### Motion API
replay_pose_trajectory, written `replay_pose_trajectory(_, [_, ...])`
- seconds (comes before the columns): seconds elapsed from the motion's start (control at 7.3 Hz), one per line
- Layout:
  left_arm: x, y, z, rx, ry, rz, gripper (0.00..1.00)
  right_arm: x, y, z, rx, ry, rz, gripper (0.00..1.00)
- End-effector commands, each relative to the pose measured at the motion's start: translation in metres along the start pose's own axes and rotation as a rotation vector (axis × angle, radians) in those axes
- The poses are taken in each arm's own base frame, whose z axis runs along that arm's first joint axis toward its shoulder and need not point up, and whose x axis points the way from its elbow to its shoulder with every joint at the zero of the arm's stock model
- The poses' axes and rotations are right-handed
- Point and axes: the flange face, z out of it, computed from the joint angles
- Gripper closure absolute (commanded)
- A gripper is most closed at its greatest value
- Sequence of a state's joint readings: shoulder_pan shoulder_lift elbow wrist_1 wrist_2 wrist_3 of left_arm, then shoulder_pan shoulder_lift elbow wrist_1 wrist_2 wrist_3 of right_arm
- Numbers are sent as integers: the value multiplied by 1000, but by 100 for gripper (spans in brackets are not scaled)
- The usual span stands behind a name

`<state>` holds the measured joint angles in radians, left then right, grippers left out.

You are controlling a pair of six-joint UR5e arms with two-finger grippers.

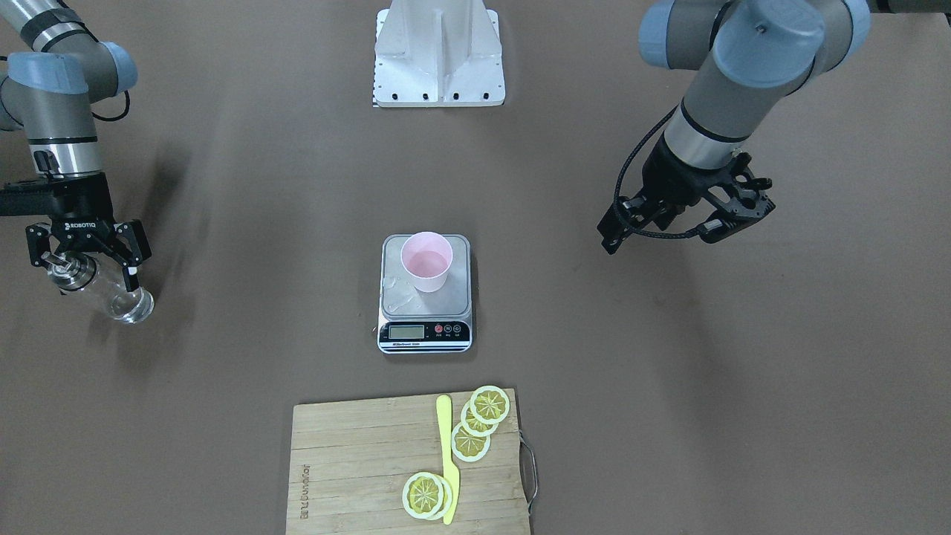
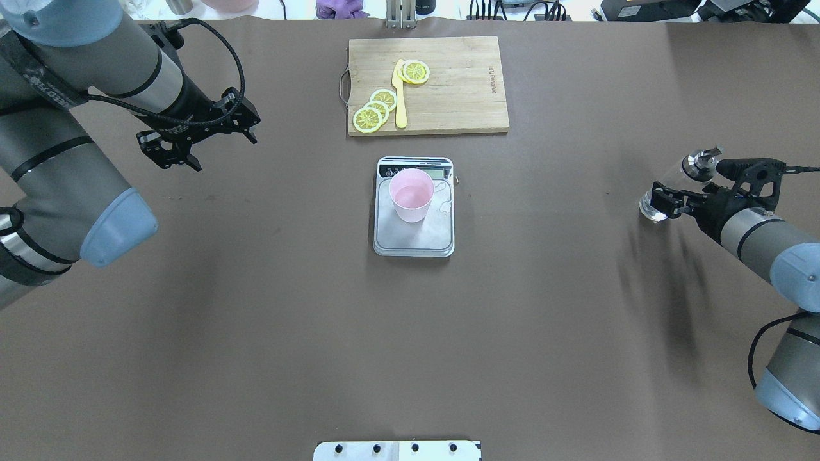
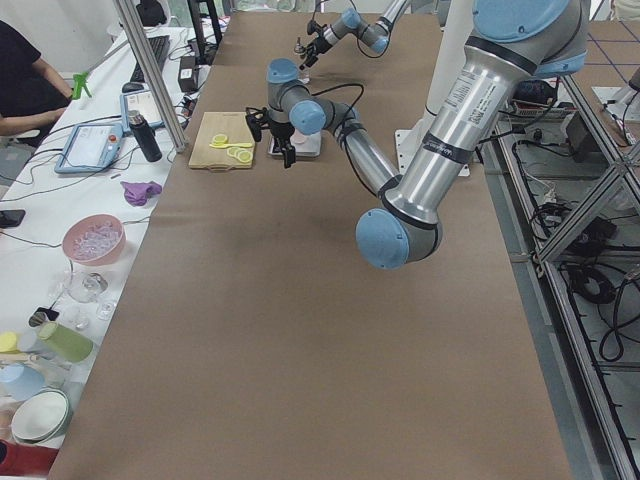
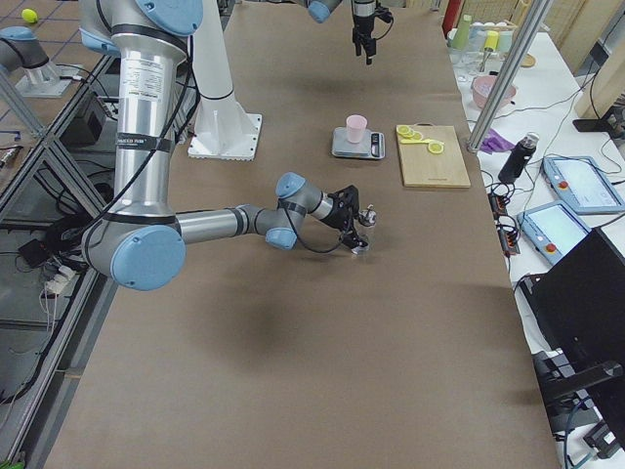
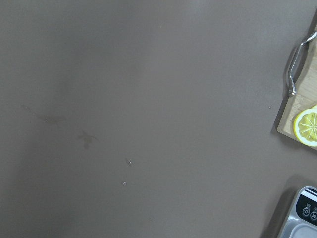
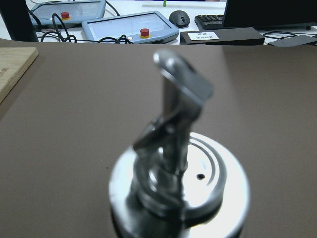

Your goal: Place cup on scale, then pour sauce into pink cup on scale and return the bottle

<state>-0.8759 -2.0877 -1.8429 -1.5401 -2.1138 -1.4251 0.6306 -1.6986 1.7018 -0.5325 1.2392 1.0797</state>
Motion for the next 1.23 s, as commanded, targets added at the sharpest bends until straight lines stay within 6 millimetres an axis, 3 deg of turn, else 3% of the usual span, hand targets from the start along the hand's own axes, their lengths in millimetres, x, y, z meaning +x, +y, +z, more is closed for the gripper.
replay_pose_trajectory(0.0, [-1, 0, 1, 0, -2, -1, 2, -3, 10, -16, -21, -21, -6, 0])
replay_pose_trajectory(0.14, [-2, -1, 1, 0, -3, -2, 2, 2, 19, -20, -40, -18, 30, 0])
replay_pose_trajectory(0.41, [-1, 0, 1, 0, -2, -1, 2, 14, 22, -72, -84, -46, 25, 0])
replay_pose_trajectory(0.82, [-2, 0, 1, 0, -3, -3, 2, 17, -1, -145, -163, -123, 37, 0])
replay_pose_trajectory(0.96, [-2, -1, 2, -1, -4, -4, 2, 19, -12, -159, -185, -142, 44, 0])
replay_pose_trajectory(1.1, [-2, 0, 1, 0, -3, -2, 2, 34, -42, -168, -222, -168, 92, 0])
